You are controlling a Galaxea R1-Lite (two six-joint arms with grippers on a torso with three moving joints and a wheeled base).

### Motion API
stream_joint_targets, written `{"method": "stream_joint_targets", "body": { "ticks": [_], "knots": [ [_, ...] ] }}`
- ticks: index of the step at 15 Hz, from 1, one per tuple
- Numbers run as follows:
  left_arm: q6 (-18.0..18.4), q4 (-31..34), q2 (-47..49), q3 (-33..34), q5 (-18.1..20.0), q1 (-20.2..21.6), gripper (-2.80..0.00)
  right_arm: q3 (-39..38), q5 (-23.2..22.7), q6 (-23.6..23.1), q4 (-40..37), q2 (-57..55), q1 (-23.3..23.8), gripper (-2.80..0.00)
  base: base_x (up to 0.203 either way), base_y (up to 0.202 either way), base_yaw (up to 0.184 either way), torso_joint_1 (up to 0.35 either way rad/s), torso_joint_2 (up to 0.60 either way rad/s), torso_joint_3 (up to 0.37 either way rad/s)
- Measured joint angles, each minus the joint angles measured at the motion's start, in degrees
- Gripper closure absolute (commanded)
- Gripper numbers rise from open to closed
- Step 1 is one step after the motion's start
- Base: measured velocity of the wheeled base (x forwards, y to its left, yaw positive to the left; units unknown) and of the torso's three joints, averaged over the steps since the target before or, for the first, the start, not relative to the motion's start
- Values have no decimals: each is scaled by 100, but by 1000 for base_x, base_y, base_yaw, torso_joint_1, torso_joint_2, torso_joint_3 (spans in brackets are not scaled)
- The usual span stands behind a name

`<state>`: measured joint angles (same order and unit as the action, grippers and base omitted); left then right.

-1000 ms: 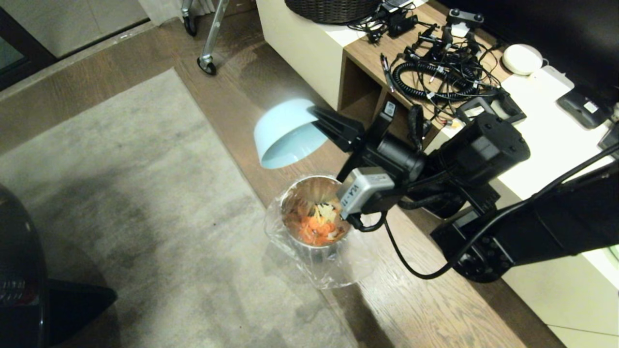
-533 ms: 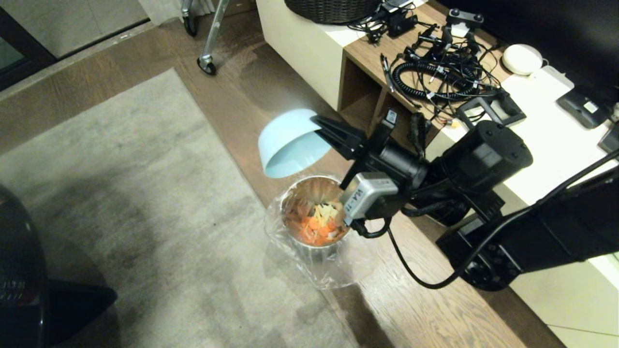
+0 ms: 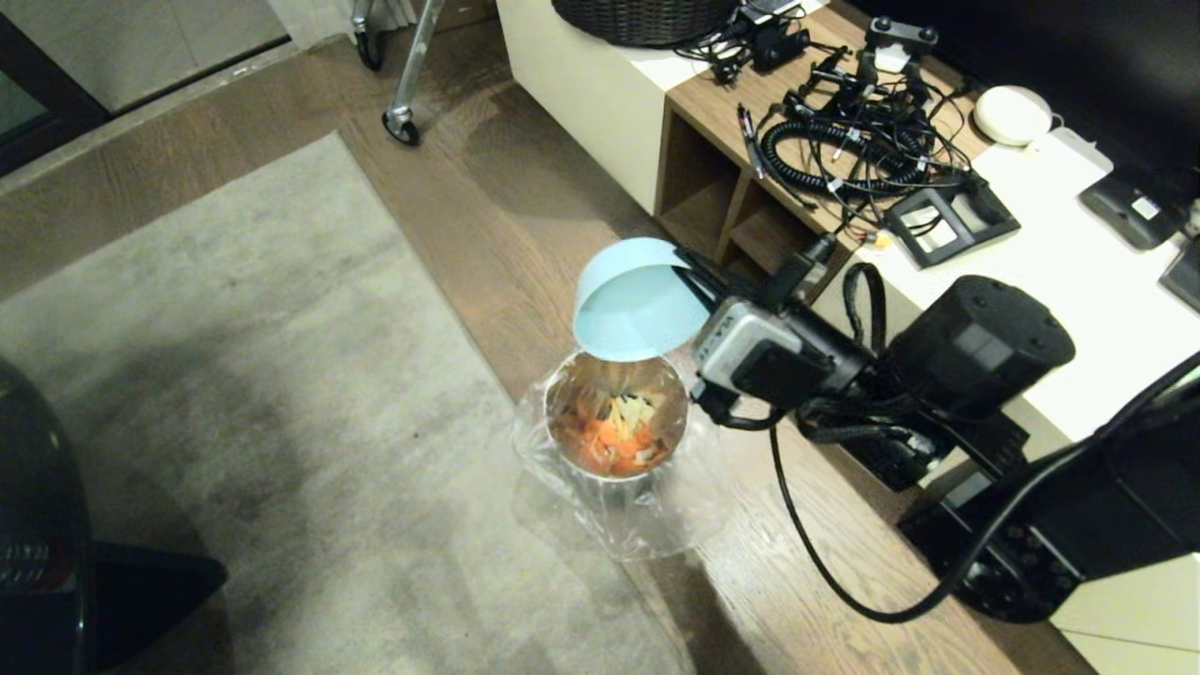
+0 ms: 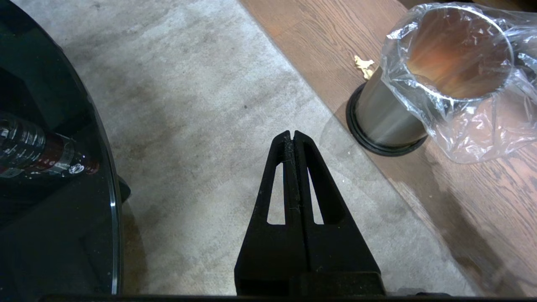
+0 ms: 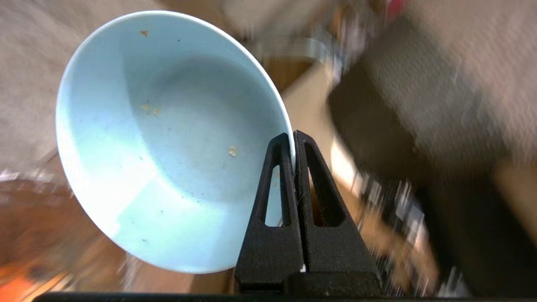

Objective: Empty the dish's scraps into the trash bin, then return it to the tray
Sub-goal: Put the bowl back to the table

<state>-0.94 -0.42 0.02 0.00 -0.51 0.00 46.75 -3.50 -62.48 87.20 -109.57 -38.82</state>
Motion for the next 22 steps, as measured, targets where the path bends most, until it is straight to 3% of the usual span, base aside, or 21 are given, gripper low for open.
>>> {"method": "stream_joint_targets", "body": {
  "ticks": [4,6,10,13,18,22],
  "knots": [
    [0,1,0,0,-1,0,0,-679,1697,1342,-1,88,20,0,0,0,0,0,0,0],
    [-2,0,0,0,0,0,0,-1056,2276,2146,-1,112,190,0,0,0,0,0,0,0],
    [0,0,0,0,1,0,0,-1330,2364,3210,-66,146,901,0,0,0,0,0,0,0],
    [0,0,0,0,0,0,0,-1590,2365,3984,-628,362,1278,0,0,0,0,0,0,0],
    [0,0,0,0,0,0,0,-2378,2375,5227,-1541,848,1435,0,0,0,0,0,0,0],
    [1,1,0,0,0,0,0,-3258,2359,5783,-1745,1223,1761,0,0,0,0,0,0,0]
  ]
}}
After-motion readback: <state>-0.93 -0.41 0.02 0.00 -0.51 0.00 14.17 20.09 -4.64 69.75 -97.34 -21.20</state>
